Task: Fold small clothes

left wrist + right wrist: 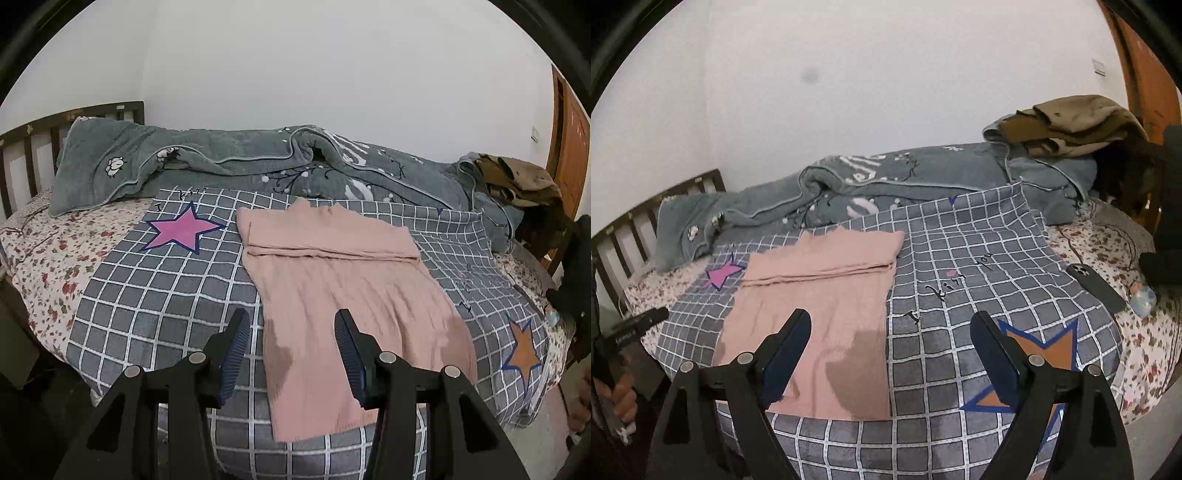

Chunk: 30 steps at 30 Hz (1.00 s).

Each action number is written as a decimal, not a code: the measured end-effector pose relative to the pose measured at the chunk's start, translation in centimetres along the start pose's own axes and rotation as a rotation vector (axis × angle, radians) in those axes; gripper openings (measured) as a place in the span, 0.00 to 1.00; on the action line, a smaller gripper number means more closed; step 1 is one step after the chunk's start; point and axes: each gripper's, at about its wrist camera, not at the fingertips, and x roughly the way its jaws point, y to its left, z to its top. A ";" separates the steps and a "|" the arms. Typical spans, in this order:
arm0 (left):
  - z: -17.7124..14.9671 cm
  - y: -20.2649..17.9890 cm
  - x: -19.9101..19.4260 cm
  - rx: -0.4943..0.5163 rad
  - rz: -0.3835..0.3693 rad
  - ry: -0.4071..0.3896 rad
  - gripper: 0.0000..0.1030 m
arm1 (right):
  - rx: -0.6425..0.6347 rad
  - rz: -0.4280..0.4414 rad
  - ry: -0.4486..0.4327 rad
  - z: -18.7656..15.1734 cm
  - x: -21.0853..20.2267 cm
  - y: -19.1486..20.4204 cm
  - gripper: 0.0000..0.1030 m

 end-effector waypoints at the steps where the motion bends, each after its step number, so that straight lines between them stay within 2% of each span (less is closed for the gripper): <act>1: -0.4 -0.1 -0.1 0.003 -0.007 0.003 0.44 | 0.004 -0.002 0.003 -0.2 -0.1 -0.2 0.84; 4: -1.4 -0.1 0.1 0.006 -0.031 0.019 0.45 | -0.024 0.008 0.047 -1.3 0.5 0.1 0.84; 7: -2.5 0.0 1.0 -0.002 -0.042 0.042 0.52 | -0.082 -0.003 0.085 -3.0 1.6 0.7 0.84; 9: -3.5 0.5 2.1 -0.022 -0.048 0.068 0.52 | -0.121 0.001 0.102 -4.6 2.6 1.4 0.82; 14: -5.7 1.6 5.0 -0.077 -0.086 0.147 0.52 | -0.184 0.035 0.151 -8.5 5.7 2.6 0.66; 18: -7.4 2.4 7.0 -0.120 -0.108 0.195 0.52 | -0.165 0.068 0.213 -10.6 8.7 2.8 0.57; 23: -9.0 2.3 8.8 -0.113 -0.102 0.224 0.52 | -0.171 0.043 0.241 -12.3 11.6 3.5 0.50; 26: -9.5 1.8 9.5 -0.103 -0.107 0.219 0.51 | -0.164 0.038 0.244 -12.8 12.7 3.9 0.49; 30: -9.9 1.3 10.6 -0.100 -0.075 0.219 0.51 | -0.169 0.018 0.244 -13.2 13.7 4.0 0.49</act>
